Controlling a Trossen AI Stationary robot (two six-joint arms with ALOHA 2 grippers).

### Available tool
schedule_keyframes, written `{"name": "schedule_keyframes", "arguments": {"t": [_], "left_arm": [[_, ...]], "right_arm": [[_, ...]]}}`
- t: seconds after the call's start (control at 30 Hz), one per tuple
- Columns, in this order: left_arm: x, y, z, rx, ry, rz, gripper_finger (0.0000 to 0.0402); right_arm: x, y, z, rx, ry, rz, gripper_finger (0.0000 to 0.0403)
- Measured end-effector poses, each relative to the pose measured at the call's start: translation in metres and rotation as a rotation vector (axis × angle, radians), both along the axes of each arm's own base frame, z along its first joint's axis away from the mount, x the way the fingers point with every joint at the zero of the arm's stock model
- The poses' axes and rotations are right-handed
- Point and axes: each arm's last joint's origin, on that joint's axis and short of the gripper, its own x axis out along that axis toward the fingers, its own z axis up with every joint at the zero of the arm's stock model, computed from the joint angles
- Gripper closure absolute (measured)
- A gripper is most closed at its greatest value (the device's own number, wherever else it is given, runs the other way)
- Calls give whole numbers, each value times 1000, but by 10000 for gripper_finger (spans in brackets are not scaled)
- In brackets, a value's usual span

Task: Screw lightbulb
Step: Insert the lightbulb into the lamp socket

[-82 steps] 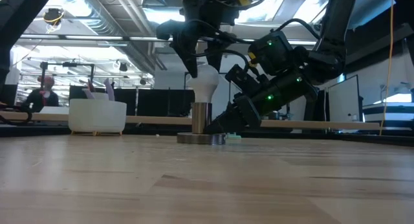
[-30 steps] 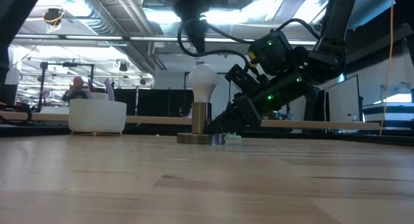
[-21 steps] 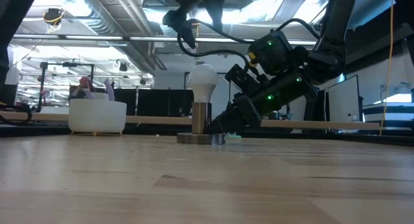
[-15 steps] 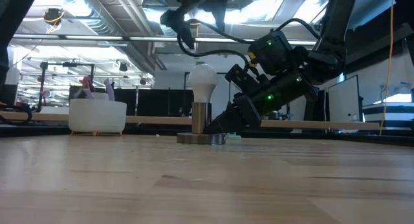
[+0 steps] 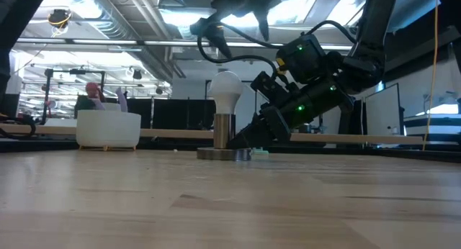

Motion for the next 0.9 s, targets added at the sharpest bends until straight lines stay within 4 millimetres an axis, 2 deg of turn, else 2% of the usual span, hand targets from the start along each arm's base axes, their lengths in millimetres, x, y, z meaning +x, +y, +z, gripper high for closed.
{"name": "schedule_keyframes", "arguments": {"t": [0.17,0.3,0.4,0.6,0.9], "left_arm": [[-9,1,-5,8,118,-66,9],[-16,8,-22,-29,279,58,9],[-14,12,-28,-34,295,83,9],[-2,10,-32,-67,218,84,9],[5,7,-46,-91,257,98,9]], "right_arm": [[0,0,0,0,0,0,175],[0,0,0,-1,-2,-1,175],[0,0,0,-1,-2,-1,175],[0,0,0,-1,-2,-2,175],[0,0,0,-2,-2,-3,175]]}}
